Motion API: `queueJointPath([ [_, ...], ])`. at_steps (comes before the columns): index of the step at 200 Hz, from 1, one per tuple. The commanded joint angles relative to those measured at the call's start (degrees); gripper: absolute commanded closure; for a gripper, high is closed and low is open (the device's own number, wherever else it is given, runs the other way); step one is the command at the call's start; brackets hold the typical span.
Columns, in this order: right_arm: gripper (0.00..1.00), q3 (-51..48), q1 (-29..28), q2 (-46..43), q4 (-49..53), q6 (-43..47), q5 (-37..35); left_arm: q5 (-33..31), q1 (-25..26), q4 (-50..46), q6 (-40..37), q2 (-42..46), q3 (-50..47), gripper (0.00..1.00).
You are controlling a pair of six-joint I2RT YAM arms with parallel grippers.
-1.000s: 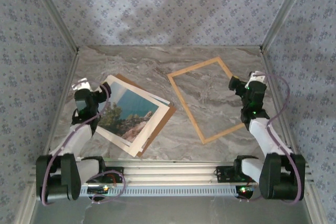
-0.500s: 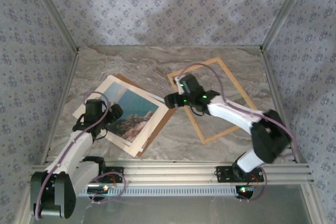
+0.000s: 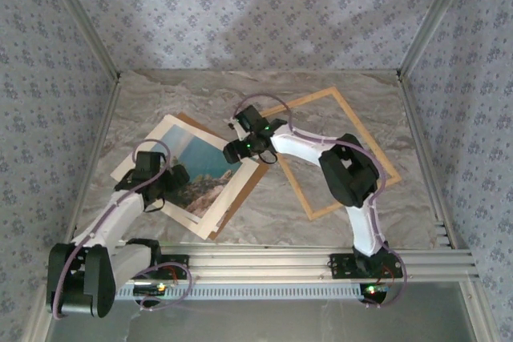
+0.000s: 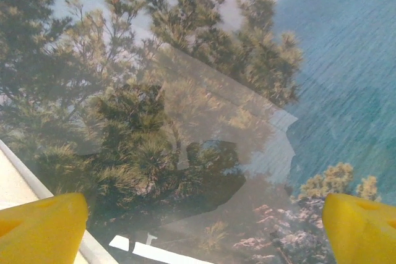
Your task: Put the photo into the frame
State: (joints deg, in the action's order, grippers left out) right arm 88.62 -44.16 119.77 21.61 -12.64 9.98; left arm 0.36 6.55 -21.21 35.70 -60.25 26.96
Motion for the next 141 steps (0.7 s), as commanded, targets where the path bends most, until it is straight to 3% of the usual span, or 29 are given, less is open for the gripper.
queueJointPath([
  [1, 0.21, 2.7, -0.9, 2.1, 2.8, -0.4, 3.2, -1.0, 0.1, 1.1, -1.2, -1.2, 1.1, 0.03],
  [76, 0.22, 4.9, -1.1, 6.2, 6.5, -0.7, 3.4, 3.4, -0.1, 6.7, -1.3, -4.4, -0.3, 0.04],
  [141, 0.27, -4.2, 0.1, -1.4, 4.4, -2.4, 9.8, 12.4, 0.5, 16.1, 0.1, -10.2, 1.4, 0.07],
])
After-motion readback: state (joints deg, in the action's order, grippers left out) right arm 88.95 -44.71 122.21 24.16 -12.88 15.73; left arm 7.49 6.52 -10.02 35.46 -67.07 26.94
